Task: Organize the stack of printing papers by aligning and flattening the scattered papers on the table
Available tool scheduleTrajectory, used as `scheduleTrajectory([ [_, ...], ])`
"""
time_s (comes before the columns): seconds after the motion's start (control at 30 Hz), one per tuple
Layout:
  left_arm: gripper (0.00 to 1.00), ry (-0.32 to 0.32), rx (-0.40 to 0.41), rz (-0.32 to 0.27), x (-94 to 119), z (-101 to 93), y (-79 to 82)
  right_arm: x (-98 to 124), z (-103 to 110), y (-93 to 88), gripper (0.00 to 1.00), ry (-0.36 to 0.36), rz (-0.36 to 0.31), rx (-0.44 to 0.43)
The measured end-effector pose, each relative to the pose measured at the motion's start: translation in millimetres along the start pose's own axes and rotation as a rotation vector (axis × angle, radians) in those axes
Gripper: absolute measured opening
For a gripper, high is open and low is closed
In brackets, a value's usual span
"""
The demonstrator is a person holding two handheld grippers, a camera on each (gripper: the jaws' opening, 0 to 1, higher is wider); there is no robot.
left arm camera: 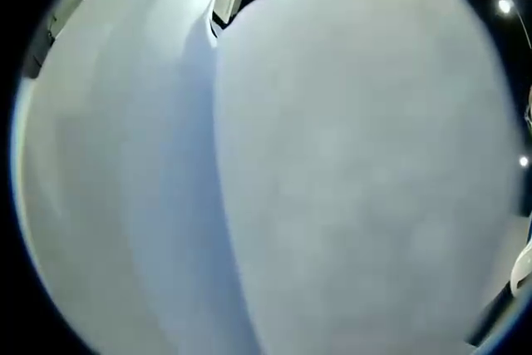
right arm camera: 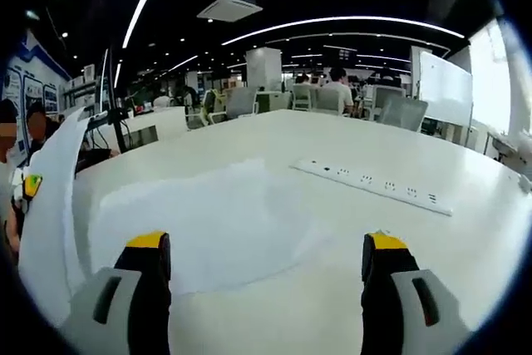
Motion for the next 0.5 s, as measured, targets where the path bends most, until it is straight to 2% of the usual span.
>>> scheduleTrajectory([
  [0.13,0.07,-0.001,-0.009,0.003,-0.1,-0.4,-0.5,-1.4,-9.4,1.9,0.91,-0.036,-0.017,-0.019],
  [0.33,0.07,-0.005,-0.007,0.004,0.0,-1.0,-1.1,-5.3,-7.6,-2.9,0.91,-0.029,-0.009,-0.022],
  [0.5,0.07,-0.008,-0.009,0.004,0.0,-1.6,-1.5,-4.8,-10.0,-6.1,0.91,-0.033,-0.025,-0.059],
])
Point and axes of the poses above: the point that each gripper's makers call its tool centre point, and the gripper's own axes: x roughly backward along the fingers, z roughly to its left, y roughly out of its top, the point moved 5 cm from there along x, roughly backward along the fingers, and after that the axes turned 11 degrees about x, right-handed, at the moved point
